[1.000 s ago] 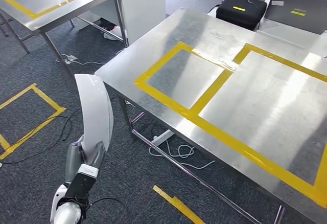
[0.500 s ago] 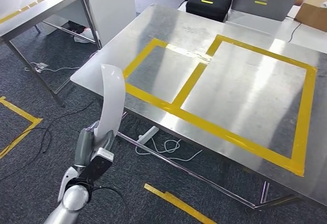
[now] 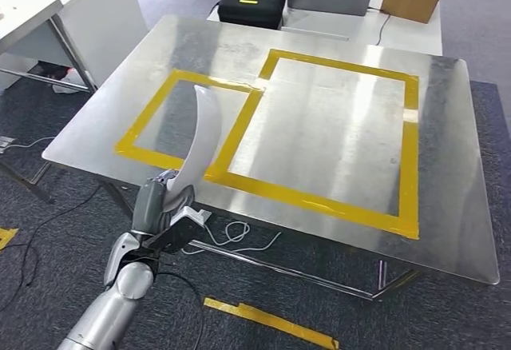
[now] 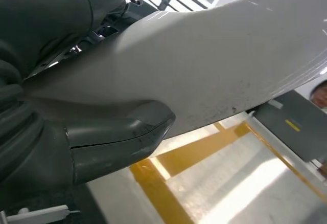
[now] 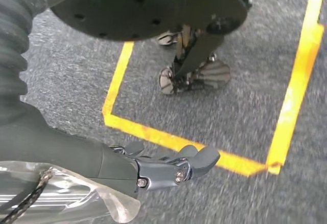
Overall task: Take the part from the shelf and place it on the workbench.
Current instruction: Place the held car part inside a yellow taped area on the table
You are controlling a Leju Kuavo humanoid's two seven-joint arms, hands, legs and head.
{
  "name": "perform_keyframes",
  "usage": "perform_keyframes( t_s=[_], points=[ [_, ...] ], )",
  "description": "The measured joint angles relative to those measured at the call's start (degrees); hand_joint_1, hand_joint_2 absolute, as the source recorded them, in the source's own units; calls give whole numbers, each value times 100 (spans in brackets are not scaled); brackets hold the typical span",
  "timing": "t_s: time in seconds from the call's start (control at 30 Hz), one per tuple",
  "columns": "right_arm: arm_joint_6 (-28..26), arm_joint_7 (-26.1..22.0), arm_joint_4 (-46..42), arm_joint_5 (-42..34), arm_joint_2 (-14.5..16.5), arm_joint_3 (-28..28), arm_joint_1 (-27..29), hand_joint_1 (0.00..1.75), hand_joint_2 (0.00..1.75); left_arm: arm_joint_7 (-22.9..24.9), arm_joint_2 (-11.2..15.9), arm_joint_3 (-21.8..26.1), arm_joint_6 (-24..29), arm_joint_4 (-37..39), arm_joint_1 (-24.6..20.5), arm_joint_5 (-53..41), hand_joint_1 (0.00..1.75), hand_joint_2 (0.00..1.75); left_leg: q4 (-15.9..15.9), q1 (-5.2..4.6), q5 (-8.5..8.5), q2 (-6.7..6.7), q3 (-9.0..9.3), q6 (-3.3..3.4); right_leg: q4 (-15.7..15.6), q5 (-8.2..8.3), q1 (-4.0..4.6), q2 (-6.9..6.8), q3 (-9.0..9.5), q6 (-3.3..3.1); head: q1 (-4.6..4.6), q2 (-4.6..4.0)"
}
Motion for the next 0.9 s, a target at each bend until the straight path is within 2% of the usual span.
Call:
perform_keyframes(
  t_s=[0.03,0.07,0.13,0.17,0.23,0.27,0.3,0.33,0.37,0.4,0.43,0.5,0.53,0.57,0.63,0.7,0.9],
  points=[
    [2,1,-9,1,-7,7,-7,0,175,13,-5,-7,1,35,-47,-17,175,175,-286,1,94,-112,111,26,5,7,-6,66,-20,18,3,0],
    [4,3,-20,1,-14,14,-9,0,175,29,-11,-13,3,70,-87,-44,175,175,-440,-2,111,-189,166,39,8,17,-20,124,-52,45,5,0],
    [6,7,-33,2,-28,25,10,0,175,107,-34,-33,34,161,-171,-183,175,175,-526,-7,87,-146,189,42,-5,44,-48,227,-124,123,-4,0],
    [6,9,-39,2,-39,36,26,0,175,172,-50,-49,69,229,-237,-298,175,175,-553,0,103,-91,195,56,2,37,-50,188,-152,159,-4,0],
    [9,16,-53,2,-62,64,30,0,175,326,-98,-87,167,416,-417,-603,175,175,-612,25,136,28,210,100,241,-123,-31,-102,-307,224,22,0],
    [16,20,-60,2,-73,80,13,0,175,401,-118,-101,212,526,-512,-754,175,175,-621,22,143,89,211,116,533,-281,-32,-294,-448,250,33,0],
    [26,25,-67,2,-75,95,-8,0,175,471,-133,-114,248,657,-605,-908,175,175,-621,18,142,149,205,126,922,-468,-38,-418,-649,279,41,0],
    [38,31,-73,2,-79,108,-23,0,175,539,-146,-124,274,801,-692,-1056,175,175,-620,14,141,212,200,128,1306,-619,-50,-473,-844,304,41,0],
    [51,36,-78,2,-86,120,-27,0,175,599,-161,-137,296,948,-773,-1187,175,175,-619,12,140,268,197,128,1560,-683,-64,-495,-976,326,38,0],
    [61,39,-83,2,-98,132,-24,0,175,658,-183,-155,324,1099,-860,-1319,175,175,-616,13,138,312,195,125,1606,-635,-79,-509,-998,345,39,0],
    [69,42,-85,2,-112,142,-19,0,175,709,-217,-174,354,1241,-952,-1433,175,175,-613,16,135,342,197,117,1387,-474,-94,-526,-879,357,41,0],
    [88,38,-90,1,-144,158,-23,0,175,791,-289,-215,414,1497,-1157,-1615,175,175,-591,9,116,368,199,79,570,-109,-112,-593,-429,366,43,0],
    [98,33,-93,0,-154,163,-29,0,175,819,-318,-231,432,1605,-1255,-1673,175,175,-574,-4,106,373,195,51,236,-5,-113,-615,-237,344,38,0],
    [109,28,-100,-1,-160,166,-34,0,175,836,-339,-245,446,1698,-1336,-1715,175,175,-552,-23,91,375,188,32,50,33,-115,-632,-127,323,34,0],
    [124,22,-115,-1,-161,177,-31,0,175,849,-368,-267,463,1851,-1451,-1757,175,175,-530,-46,92,376,182,62,-17,39,-115,-617,-81,282,21,0],
    [127,22,-125,-1,-164,197,-23,0,175,850,-389,-280,470,1977,-1522,-1778,175,175,-543,-43,103,379,195,114,-17,40,-104,-601,-81,274,18,0],
    [133,22,-145,-1,-173,221,-24,0,175,850,-426,-317,479,2197,-1634,-1793,175,175,-604,-18,132,385,221,59,-11,23,-67,-591,-84,199,21,0]
  ],
)
